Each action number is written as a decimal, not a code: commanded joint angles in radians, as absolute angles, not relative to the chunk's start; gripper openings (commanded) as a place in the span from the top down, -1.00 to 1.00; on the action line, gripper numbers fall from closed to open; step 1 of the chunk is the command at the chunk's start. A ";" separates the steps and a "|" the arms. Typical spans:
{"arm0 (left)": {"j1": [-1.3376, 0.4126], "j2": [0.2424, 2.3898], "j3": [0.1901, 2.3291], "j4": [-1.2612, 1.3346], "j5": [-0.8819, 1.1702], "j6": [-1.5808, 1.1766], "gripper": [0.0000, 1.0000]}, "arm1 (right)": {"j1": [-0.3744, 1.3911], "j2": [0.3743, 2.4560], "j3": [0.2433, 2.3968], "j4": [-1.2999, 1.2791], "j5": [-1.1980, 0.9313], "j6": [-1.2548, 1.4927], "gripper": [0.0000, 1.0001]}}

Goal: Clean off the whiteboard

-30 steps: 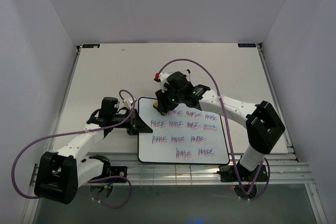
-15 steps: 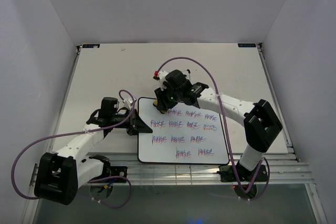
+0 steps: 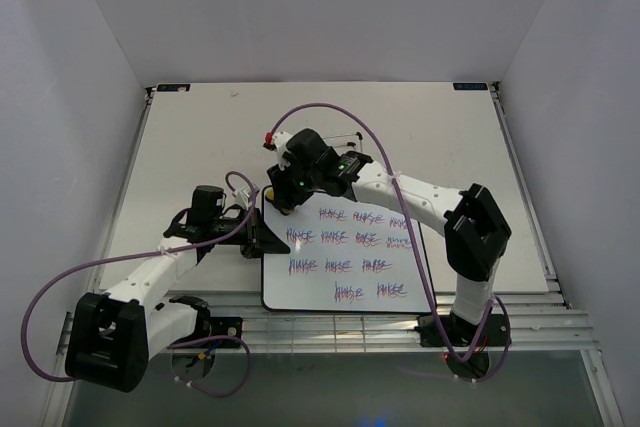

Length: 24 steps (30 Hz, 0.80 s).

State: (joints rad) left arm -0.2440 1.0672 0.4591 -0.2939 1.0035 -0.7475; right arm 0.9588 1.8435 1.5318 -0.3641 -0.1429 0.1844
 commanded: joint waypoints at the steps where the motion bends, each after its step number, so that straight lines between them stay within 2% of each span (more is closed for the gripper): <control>1: -0.250 1.040 0.477 -0.350 0.741 -0.672 1.00 | 0.956 1.830 1.459 -0.416 -0.075 0.207 0.46; 5: -0.252 1.035 0.477 -0.354 0.724 -0.673 1.00 | 0.942 1.770 1.364 -0.419 -0.034 0.221 0.46; 10: -0.250 1.032 0.477 -0.351 0.724 -0.673 1.00 | 0.959 1.694 1.258 -0.352 -0.126 0.270 0.48; 17: -0.250 1.019 0.474 -0.353 0.723 -0.676 1.00 | 1.069 1.742 1.353 -0.305 -0.141 0.316 0.49; 24: -0.252 1.008 0.477 -0.365 0.709 -0.681 1.00 | 1.052 1.773 1.342 -0.322 -0.117 0.305 0.49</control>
